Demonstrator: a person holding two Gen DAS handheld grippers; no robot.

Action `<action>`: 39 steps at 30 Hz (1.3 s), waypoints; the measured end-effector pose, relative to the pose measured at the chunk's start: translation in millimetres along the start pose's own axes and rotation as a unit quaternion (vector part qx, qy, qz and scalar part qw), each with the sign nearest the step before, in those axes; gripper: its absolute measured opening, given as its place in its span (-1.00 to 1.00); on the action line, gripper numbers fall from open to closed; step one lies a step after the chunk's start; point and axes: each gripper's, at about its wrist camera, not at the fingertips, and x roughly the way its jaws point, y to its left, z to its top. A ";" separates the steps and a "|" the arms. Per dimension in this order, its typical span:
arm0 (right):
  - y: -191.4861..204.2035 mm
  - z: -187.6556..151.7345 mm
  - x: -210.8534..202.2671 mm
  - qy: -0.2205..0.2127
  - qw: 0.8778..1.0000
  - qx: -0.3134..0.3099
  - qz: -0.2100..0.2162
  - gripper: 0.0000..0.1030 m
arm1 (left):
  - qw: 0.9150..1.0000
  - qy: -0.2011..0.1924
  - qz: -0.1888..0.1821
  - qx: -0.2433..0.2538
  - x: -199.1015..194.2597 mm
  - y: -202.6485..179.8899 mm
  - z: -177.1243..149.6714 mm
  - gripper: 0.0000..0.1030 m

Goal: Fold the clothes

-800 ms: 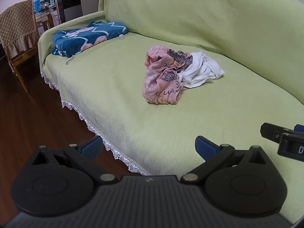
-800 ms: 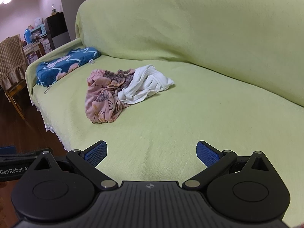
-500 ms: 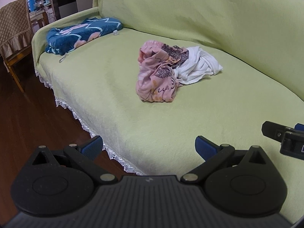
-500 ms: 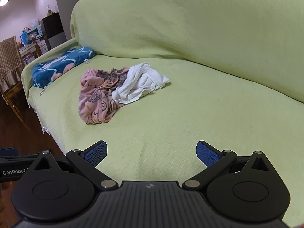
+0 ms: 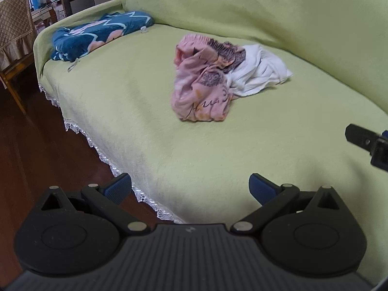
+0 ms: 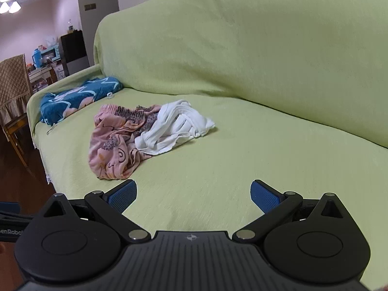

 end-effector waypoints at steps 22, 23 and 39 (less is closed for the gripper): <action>5.2 49.3 123.8 0.017 0.990 -0.077 0.120 0.01 | 0.995 -0.077 -0.048 0.037 82.7 32.8 108.1 0.40; 4.2 57.2 132.6 0.015 0.989 -0.062 0.134 0.01 | 0.994 -0.085 -0.050 0.035 89.0 35.2 120.5 0.40; 28.1 100.2 249.0 0.041 0.960 0.065 0.268 -0.36 | 0.982 -0.083 -0.166 -0.043 177.4 50.8 136.6 -0.78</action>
